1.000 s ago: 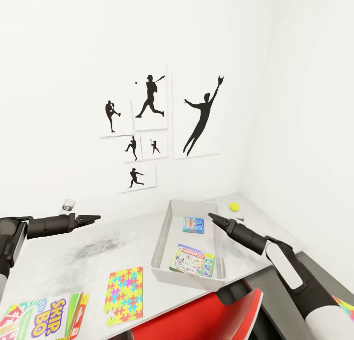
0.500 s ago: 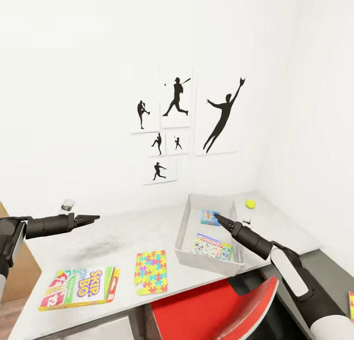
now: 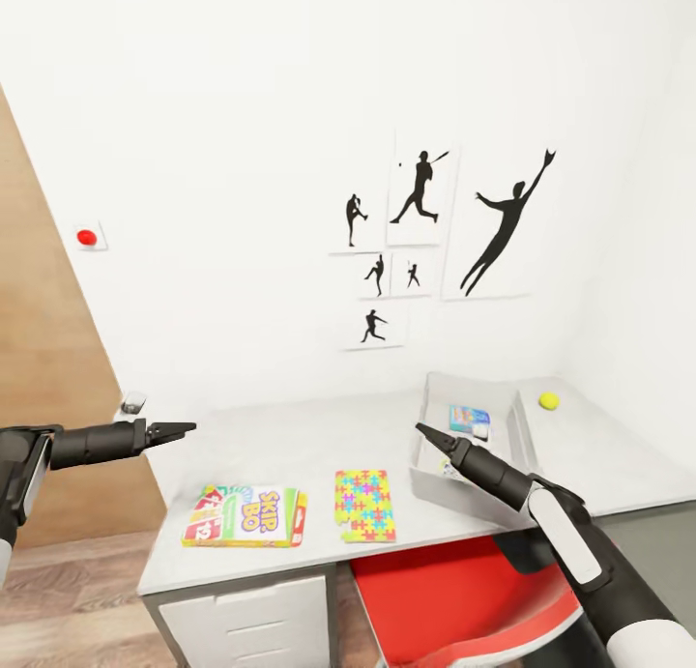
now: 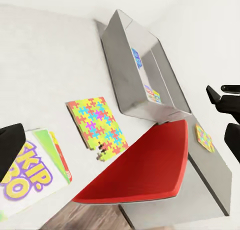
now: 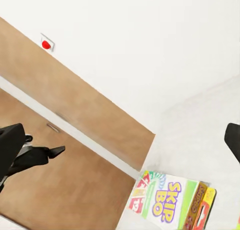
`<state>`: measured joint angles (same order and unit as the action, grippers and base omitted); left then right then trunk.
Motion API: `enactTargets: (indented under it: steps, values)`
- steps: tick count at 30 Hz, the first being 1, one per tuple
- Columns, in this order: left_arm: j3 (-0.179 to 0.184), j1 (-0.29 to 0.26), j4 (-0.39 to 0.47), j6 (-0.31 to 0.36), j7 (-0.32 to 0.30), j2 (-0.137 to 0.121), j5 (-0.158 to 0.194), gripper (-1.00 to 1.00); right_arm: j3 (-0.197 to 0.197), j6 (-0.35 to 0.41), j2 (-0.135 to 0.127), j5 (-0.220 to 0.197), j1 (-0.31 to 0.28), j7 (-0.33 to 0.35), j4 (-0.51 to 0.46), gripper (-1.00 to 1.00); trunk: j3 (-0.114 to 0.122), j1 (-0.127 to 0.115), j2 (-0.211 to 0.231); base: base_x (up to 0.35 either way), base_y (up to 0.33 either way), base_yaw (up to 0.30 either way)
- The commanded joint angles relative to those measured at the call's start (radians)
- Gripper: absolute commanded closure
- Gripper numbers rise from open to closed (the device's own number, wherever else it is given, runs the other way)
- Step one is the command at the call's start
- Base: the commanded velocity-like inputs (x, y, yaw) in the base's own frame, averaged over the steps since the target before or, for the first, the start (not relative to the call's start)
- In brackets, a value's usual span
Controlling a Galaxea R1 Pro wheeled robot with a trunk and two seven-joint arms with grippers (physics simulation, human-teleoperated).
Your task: Put all the toys in the child's room - the three board games (two on the bed and one on the table), the two jigsaw puzzles on the table, and the tennis ball on the table - inside the toy box on the table in the child's room.
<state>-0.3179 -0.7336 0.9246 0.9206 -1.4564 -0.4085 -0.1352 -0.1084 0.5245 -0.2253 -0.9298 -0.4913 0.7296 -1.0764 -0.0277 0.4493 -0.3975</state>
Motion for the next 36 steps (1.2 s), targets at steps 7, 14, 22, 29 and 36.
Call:
enactTargets:
  steps: [7, 14, 22, 29, 36]
  values:
    - [-0.003, -0.001, 0.0, 0.01, -0.009, 0.001, -0.011, -1.0, -0.001, 0.008, 0.001, -0.005, -0.001, -0.003, 0.0, -1.0, -0.003, 0.001, -0.002, -0.011, 0.312, 0.02]
    - [-0.003, -0.001, -0.001, 0.01, -0.009, 0.0, -0.012, -1.0, -0.005, 0.008, 0.004, -0.003, -0.001, -0.01, -0.002, -1.0, -0.003, 0.001, -0.002, 0.0, 0.321, 0.0]
    - [-0.008, -0.001, -0.002, 0.011, -0.008, -0.001, -0.013, -1.0, -0.011, 0.01, 0.004, -0.003, -0.001, -0.107, -0.045, -1.0, -0.003, 0.001, -0.002, 0.0, 0.324, 0.184]
    - [-0.01, -0.001, -0.004, 0.01, -0.006, 0.0, -0.013, -1.0, -0.018, 0.015, 0.004, -0.003, -0.001, -0.157, -0.055, -1.0, -0.003, 0.001, -0.002, 0.11, 0.144, 0.284]
    - [-0.003, -0.001, -0.004, 0.013, 0.007, 0.008, -0.02, -1.0, -0.018, 0.019, 0.004, -0.003, -0.001, -0.226, -0.054, -1.0, -0.005, 0.001, -0.002, 0.093, -0.031, 0.178]
